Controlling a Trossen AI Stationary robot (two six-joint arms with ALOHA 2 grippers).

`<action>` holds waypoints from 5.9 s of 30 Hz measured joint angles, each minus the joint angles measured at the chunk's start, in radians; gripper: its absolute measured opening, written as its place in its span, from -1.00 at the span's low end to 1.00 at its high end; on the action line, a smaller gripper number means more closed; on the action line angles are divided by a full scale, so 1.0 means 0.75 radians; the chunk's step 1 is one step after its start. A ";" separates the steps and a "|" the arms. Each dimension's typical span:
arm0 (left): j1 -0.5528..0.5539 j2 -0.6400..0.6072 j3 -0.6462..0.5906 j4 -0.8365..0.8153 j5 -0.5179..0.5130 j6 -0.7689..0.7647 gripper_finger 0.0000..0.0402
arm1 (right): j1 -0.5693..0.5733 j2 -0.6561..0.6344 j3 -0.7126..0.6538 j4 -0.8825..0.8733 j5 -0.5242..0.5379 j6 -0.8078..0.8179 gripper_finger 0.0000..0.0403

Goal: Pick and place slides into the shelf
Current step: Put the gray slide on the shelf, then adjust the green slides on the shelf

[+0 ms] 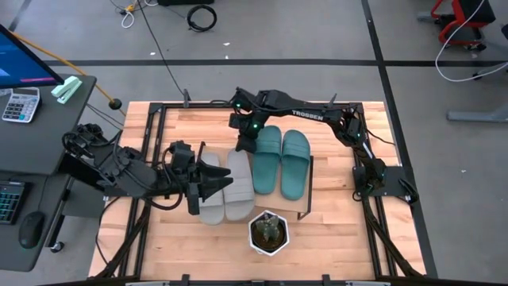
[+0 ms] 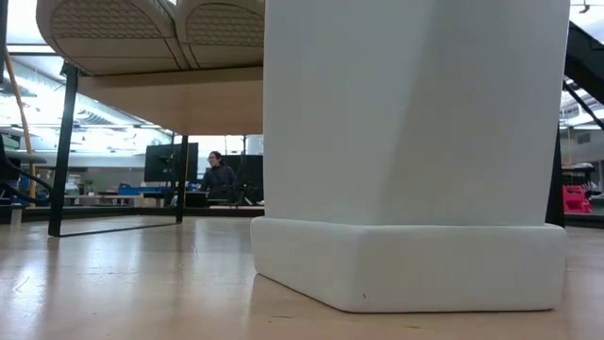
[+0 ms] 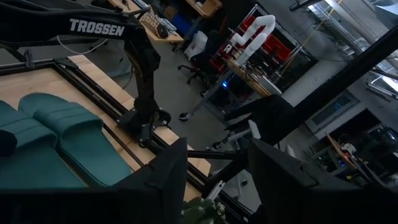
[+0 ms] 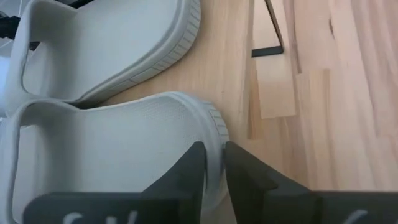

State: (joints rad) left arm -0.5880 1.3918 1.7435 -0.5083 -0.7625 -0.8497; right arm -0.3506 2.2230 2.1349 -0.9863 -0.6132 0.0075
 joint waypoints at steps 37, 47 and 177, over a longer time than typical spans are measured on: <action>0.021 0.000 0.000 -0.054 -0.004 0.006 -0.14 | 0.049 -0.138 0.002 0.573 0.046 0.213 0.02; 0.001 0.000 0.000 -0.274 -0.027 -0.094 -0.22 | 0.117 -0.144 0.002 0.370 0.215 0.043 -0.14; 0.220 0.004 0.000 -1.375 0.180 -0.387 -0.84 | -0.155 -0.554 -0.447 -0.574 0.939 0.349 -0.14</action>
State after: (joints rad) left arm -0.4229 1.3949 1.7435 -1.5393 -0.6277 -1.1398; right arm -0.4666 1.8076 1.8000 -1.4168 0.0911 0.2696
